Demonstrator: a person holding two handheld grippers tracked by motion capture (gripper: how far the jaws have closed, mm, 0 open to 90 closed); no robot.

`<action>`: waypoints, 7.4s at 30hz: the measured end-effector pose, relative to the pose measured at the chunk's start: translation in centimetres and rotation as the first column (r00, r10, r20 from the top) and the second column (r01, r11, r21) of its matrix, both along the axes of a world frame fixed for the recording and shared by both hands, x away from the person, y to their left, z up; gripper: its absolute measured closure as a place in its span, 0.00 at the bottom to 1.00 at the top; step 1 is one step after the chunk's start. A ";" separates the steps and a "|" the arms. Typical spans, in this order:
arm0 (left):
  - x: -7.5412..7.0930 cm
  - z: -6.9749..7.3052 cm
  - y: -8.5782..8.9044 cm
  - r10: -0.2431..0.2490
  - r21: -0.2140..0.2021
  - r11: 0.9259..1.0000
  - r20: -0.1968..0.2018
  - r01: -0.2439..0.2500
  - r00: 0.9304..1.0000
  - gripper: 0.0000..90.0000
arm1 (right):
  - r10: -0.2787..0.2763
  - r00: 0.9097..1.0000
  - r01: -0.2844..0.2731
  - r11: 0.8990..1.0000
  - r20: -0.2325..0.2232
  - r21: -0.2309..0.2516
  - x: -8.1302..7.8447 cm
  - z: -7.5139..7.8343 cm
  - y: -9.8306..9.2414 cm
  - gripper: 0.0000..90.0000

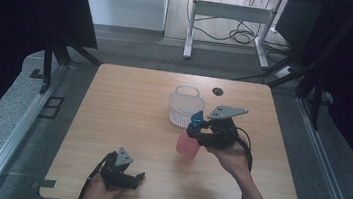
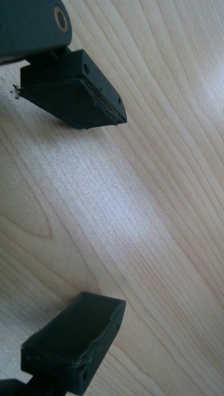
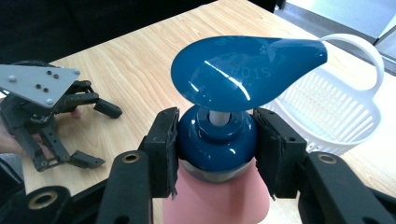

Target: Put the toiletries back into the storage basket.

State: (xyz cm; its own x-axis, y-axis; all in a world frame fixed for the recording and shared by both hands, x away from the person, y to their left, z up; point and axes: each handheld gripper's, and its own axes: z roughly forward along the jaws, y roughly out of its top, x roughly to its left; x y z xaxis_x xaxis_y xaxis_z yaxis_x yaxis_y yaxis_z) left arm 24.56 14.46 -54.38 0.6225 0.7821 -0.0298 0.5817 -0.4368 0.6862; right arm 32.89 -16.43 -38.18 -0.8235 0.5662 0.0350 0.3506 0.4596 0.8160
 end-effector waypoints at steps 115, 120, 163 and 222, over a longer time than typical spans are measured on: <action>0.1 0.0 -0.1 0.000 -0.002 1.000 0.003 0.000 1.000 0.11 | -0.210 0.974 0.214 0.976 0.082 -0.042 12.8 2.7 3.2 0.58; 0.1 0.0 0.0 -0.001 0.001 1.000 0.002 0.001 1.000 0.11 | -0.210 0.974 0.214 0.976 0.081 -0.042 13.1 2.4 3.5 0.58; 0.1 0.0 -0.1 -0.002 0.002 1.000 -0.001 0.002 1.000 0.11 | -0.204 0.979 0.205 0.975 0.017 -0.087 14.7 -3.1 5.1 0.58; 0.1 0.0 -0.1 -0.003 0.003 1.000 -0.002 0.003 1.000 0.11 | -0.197 0.980 0.195 0.978 -0.026 -0.077 14.3 -5.0 4.0 0.40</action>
State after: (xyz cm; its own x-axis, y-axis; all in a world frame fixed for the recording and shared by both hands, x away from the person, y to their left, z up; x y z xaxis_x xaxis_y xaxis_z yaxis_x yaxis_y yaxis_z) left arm 24.67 14.33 -54.38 0.6251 0.7800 -0.0287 0.5816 -0.4409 0.6837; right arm 47.23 -12.41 -43.20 -0.6955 0.7184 0.0125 0.4658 0.4375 0.7691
